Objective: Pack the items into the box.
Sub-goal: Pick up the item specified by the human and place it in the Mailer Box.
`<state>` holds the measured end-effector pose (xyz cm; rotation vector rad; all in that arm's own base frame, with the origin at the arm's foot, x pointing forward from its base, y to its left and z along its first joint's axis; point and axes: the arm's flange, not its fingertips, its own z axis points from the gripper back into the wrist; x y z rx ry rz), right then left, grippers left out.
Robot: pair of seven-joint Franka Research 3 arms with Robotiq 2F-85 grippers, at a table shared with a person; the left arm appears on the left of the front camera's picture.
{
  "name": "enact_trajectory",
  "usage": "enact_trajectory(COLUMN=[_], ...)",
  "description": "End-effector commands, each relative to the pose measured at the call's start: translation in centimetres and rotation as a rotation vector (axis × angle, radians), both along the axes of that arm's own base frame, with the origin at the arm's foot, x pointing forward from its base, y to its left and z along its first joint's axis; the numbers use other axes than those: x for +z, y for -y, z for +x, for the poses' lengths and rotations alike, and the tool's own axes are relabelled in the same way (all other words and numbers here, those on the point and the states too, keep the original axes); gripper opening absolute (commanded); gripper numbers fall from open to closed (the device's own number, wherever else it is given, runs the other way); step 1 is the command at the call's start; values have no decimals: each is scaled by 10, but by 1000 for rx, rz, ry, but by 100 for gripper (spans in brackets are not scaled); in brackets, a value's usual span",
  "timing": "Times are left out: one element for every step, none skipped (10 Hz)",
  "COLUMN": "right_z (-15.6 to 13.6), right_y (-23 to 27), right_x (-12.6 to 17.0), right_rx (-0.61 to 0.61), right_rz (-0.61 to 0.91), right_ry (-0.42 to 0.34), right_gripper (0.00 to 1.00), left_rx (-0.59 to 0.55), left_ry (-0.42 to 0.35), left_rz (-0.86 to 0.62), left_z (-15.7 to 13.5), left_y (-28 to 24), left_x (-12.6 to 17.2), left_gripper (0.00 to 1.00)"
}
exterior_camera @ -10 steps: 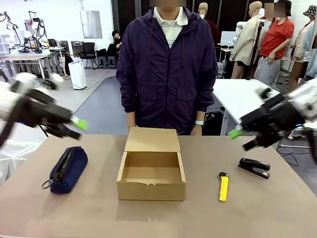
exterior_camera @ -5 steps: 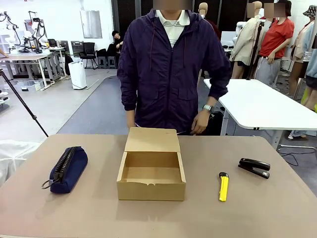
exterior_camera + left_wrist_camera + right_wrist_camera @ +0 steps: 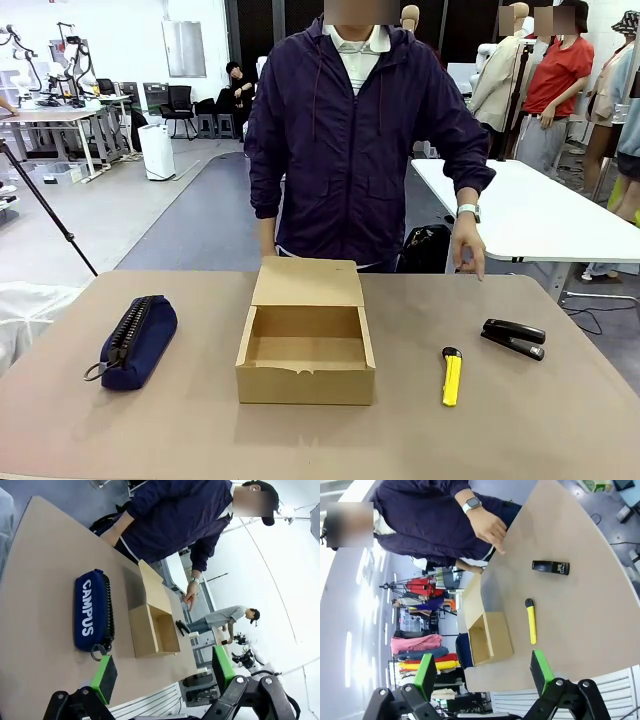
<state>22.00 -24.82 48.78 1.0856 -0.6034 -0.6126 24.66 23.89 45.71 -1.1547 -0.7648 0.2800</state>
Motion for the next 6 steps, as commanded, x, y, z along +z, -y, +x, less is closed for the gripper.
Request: enact_trajectory(right_z=[0, 0, 0, 0, 0, 0], right_y=[-2, -2, -2, -2, -2, -2], right_x=[7, 7, 7, 7, 7, 7], right_rx=[15, 15, 15, 15, 15, 15], right_rz=[-7, -7, -7, -7, -7, -7], right_ry=[41, 41, 41, 41, 41, 41], right_gripper=[100, 100, 100, 100, 100, 100], left_rx=[-11, -11, -11, -11, -11, -11], left_ry=[24, 24, 24, 24, 24, 24], left_rz=[-2, -2, -2, -2, -2, -2], left_z=[-1, -1, -1, -1, -1, -1], left_y=[2, 2, 2, 2, 2, 2], left_x=[6, 6, 6, 6, 6, 6], left_gripper=[100, 100, 100, 100, 100, 100])
